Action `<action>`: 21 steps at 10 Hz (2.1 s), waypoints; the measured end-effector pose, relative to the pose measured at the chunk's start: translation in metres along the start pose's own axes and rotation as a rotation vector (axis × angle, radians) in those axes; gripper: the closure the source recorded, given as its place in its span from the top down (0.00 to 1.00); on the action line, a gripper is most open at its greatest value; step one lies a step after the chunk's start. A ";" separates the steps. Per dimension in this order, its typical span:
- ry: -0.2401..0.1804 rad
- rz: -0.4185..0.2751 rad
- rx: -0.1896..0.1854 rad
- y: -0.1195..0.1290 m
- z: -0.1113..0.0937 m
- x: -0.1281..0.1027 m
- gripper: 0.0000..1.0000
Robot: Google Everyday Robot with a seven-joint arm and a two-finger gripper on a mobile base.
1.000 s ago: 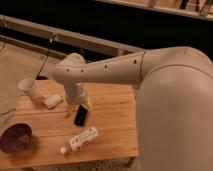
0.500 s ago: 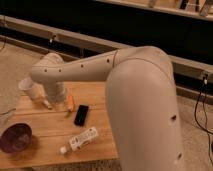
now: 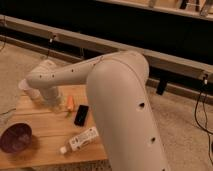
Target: Push the eraser across the table
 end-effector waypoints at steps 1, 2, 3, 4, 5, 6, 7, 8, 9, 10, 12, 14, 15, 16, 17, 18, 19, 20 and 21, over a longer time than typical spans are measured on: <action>0.024 0.015 0.005 -0.003 0.012 0.005 0.00; 0.040 0.027 0.010 -0.007 0.019 0.010 0.00; 0.051 0.040 0.015 -0.011 0.025 0.013 0.00; 0.063 0.070 0.025 -0.020 0.030 0.018 0.00; 0.067 0.083 0.029 -0.024 0.032 0.020 0.00; 0.075 0.101 0.037 -0.032 0.034 0.024 0.00; 0.081 0.114 0.047 -0.040 0.037 0.029 0.00; 0.080 0.116 0.054 -0.044 0.038 0.031 0.00; 0.072 0.107 0.058 -0.044 0.039 0.030 0.00; 0.063 0.099 0.060 -0.043 0.039 0.029 0.00; 0.018 0.055 0.064 -0.034 0.044 0.018 0.00; 0.001 0.043 0.085 -0.033 0.052 0.012 0.00; 0.001 0.046 0.093 -0.034 0.056 0.012 0.00; 0.010 0.054 0.105 -0.036 0.061 0.013 0.00; 0.022 0.062 0.118 -0.040 0.068 0.014 0.00; 0.031 0.068 0.123 -0.041 0.072 0.016 0.00; 0.043 0.076 0.126 -0.043 0.076 0.018 0.00; 0.052 0.081 0.128 -0.044 0.078 0.020 0.00; 0.067 0.088 0.127 -0.045 0.082 0.023 0.00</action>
